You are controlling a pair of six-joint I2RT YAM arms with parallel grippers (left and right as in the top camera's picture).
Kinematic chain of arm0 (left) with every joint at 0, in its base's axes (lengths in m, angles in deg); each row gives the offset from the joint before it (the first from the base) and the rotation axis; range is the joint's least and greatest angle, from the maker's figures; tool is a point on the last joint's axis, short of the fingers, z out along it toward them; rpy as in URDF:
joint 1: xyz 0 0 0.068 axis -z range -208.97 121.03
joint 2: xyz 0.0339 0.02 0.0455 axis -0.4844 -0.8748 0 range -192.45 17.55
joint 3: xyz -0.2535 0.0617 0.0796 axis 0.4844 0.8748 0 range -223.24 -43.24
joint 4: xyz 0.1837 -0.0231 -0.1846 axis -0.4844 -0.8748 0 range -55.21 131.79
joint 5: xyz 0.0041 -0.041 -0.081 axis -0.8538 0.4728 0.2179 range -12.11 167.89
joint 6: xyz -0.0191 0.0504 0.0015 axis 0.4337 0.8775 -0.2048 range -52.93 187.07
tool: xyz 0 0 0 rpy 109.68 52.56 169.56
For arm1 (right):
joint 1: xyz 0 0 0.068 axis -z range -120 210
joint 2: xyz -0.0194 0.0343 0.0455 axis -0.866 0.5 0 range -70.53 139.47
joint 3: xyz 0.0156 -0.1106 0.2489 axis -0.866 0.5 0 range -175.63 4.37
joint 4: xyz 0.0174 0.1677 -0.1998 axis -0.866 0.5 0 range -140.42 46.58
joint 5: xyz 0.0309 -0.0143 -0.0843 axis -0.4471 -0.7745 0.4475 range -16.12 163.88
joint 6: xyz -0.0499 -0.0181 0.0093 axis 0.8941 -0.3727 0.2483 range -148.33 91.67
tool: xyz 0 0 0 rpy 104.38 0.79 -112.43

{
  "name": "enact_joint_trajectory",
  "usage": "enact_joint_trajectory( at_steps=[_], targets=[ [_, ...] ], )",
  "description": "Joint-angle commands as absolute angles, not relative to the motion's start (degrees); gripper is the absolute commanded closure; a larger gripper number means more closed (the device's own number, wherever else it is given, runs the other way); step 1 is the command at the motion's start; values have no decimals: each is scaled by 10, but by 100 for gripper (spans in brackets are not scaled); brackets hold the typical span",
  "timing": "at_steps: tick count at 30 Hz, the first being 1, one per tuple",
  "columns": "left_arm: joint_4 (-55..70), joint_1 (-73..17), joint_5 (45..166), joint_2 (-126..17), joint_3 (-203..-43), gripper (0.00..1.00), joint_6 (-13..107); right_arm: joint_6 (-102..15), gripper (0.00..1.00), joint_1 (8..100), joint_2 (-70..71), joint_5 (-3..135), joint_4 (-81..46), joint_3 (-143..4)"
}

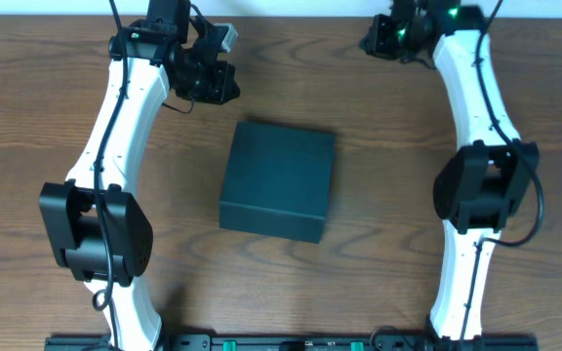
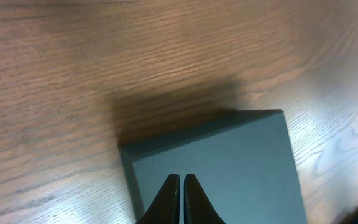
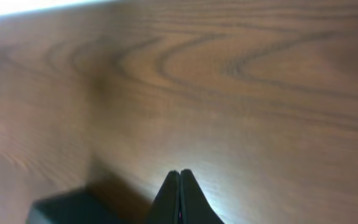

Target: Pack container

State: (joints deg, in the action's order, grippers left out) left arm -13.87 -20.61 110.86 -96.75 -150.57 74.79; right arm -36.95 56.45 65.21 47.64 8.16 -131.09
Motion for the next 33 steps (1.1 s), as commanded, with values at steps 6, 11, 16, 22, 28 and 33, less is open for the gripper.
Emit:
enact_joint_trajectory(
  at_steps=[6,11,16,22,28,33],
  targets=[
    [-141,-202,1105,-952,-1507,94,789,-261,98,583,579,521,167,-1353],
    [-145,-193,1109,-952,-1507,94,805,-259,98,646,485,516,152,-1277],
    [-159,-183,1110,-952,-1507,94,826,-259,98,665,349,509,43,-1062],
    [-177,-172,1158,-952,-1507,94,852,-296,98,645,197,491,-121,-756],
    [-198,-168,1161,-956,-1505,94,864,-315,99,615,209,360,-140,-597],
    [-205,-164,1174,-975,-1479,94,864,-312,99,569,275,316,-179,-565]
  ],
)
